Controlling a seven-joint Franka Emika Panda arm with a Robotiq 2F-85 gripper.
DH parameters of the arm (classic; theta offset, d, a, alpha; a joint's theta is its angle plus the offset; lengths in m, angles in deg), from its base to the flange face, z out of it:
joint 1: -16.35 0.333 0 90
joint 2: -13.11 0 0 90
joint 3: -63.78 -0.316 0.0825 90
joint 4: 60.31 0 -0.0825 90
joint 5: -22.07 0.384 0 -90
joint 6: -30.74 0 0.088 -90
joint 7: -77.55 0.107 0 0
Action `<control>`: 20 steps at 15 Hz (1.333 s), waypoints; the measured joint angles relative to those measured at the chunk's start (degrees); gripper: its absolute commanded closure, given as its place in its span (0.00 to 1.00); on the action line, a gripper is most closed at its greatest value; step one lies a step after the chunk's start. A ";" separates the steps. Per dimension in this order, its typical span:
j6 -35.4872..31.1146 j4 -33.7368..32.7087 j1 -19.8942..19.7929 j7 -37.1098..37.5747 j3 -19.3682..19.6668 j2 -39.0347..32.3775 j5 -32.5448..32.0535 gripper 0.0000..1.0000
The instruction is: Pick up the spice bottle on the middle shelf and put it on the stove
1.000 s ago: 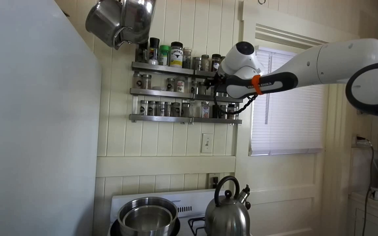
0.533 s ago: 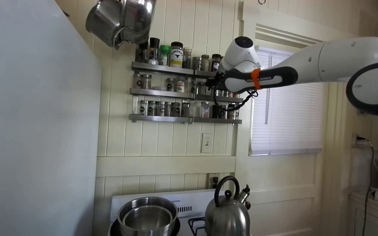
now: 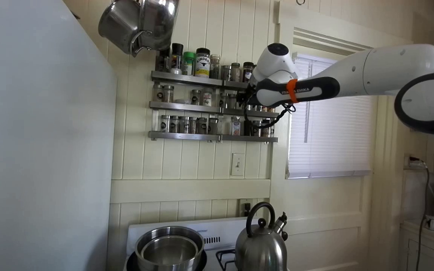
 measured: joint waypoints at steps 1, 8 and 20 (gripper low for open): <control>0.00 -0.01 0.00 -0.02 0.00 -0.17 0.00 0.58; -1.07 0.17 0.08 0.25 0.01 -0.41 -0.98 0.78; -13.82 5.18 0.12 19.37 2.72 -0.19 -22.73 0.78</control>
